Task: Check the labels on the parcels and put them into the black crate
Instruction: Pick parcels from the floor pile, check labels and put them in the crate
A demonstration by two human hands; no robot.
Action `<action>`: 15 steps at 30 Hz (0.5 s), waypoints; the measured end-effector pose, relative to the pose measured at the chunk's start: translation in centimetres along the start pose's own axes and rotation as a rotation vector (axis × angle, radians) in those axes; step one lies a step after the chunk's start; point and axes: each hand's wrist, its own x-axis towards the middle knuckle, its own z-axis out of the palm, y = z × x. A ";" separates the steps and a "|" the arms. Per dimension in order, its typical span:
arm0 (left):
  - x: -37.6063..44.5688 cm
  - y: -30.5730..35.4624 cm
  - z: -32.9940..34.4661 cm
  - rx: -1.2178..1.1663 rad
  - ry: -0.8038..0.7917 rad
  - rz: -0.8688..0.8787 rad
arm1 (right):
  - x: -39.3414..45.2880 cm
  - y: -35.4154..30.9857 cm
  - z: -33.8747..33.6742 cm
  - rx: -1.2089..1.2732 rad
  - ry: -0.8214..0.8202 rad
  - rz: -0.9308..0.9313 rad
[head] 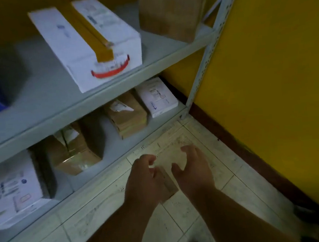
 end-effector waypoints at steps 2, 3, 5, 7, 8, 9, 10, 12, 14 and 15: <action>3.1 -2.6 3.7 -0.002 -0.005 -0.015 | 3.6 2.9 3.7 0.003 -0.008 0.023; 4.5 -4.3 5.6 -0.001 -0.014 -0.020 | 5.2 4.4 5.8 0.015 -0.012 0.038; 7.4 -7.9 9.4 -0.018 -0.041 -0.042 | 8.1 7.7 10.4 0.040 -0.018 0.070; 9.8 -12.2 13.3 -0.030 -0.064 -0.108 | 10.3 11.1 15.2 0.049 -0.040 0.101; 10.8 -14.4 15.1 -0.031 -0.073 -0.148 | 11.0 13.0 17.6 0.044 -0.060 0.109; 11.5 -16.7 17.0 -0.037 -0.085 -0.191 | 11.6 14.9 19.9 0.028 -0.089 0.112; 12.0 -19.0 18.7 -0.040 -0.093 -0.233 | 11.9 16.7 22.0 0.001 -0.126 0.112; 12.7 -23.6 21.9 0.007 -0.104 -0.295 | 12.7 20.5 26.1 -0.071 -0.207 0.103; 13.2 -27.6 24.9 0.035 -0.136 -0.367 | 13.0 24.2 29.4 -0.132 -0.273 0.141; 13.1 -29.3 26.3 0.033 -0.174 -0.418 | 13.1 26.1 31.1 -0.162 -0.295 0.162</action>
